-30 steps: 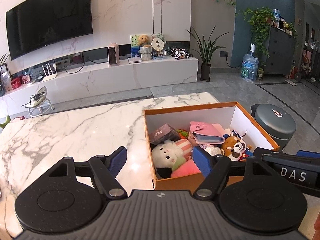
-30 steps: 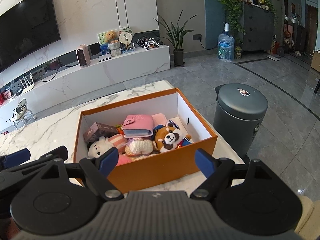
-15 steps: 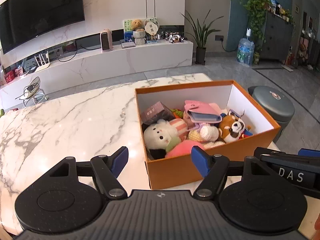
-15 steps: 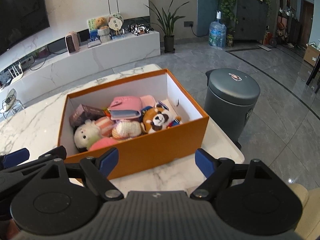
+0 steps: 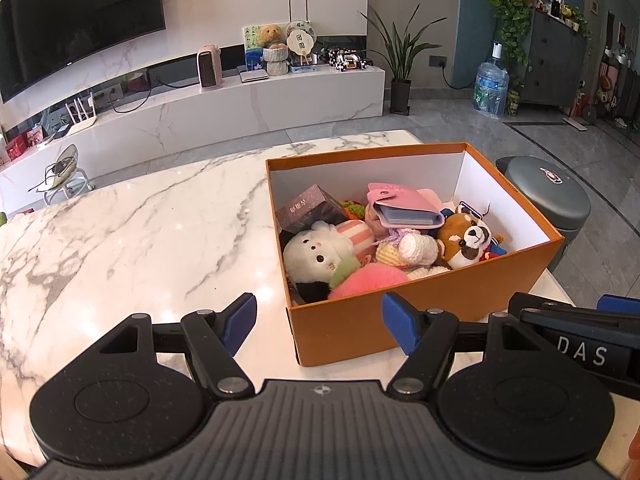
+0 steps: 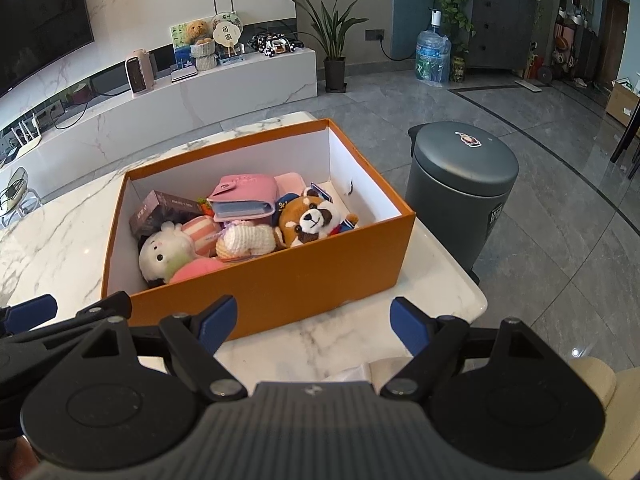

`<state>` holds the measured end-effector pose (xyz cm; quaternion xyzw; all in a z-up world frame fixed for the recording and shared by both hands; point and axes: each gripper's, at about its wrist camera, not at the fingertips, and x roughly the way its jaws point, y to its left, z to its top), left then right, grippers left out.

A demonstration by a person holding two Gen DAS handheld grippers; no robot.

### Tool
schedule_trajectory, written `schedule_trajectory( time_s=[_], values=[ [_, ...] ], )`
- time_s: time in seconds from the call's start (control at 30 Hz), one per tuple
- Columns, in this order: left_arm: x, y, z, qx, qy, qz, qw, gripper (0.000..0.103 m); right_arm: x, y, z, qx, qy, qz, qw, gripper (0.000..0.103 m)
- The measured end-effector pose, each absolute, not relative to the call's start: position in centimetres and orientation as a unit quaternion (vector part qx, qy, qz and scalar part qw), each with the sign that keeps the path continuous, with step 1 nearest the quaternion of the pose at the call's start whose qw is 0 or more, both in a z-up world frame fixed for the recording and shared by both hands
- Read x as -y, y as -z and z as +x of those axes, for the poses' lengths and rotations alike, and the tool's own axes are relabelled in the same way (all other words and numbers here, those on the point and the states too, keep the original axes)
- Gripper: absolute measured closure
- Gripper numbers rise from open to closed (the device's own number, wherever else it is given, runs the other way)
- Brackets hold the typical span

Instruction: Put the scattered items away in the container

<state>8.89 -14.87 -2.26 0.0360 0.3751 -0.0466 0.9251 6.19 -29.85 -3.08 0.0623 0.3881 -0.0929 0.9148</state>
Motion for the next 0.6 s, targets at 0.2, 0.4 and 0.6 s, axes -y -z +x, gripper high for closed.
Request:
schedule_trajectory(
  time_s=[0.2, 0.4, 0.6],
  values=[
    [14.9, 2.33, 8.95, -0.377, 0.045, 0.038, 0.924, 0.021, 29.89, 3.1, 6.24, -0.389, 0.092, 0.063, 0.915, 0.018],
    [14.87, 2.31, 8.94, -0.376, 0.045, 0.038, 0.925, 0.021, 29.81, 3.12, 6.19, -0.389, 0.092, 0.064, 0.914, 0.018],
    [14.86, 2.21, 8.87, -0.373, 0.045, 0.041, 0.926, 0.022, 29.73, 3.12, 6.19, -0.388, 0.093, 0.062, 0.915, 0.018]
  ],
)
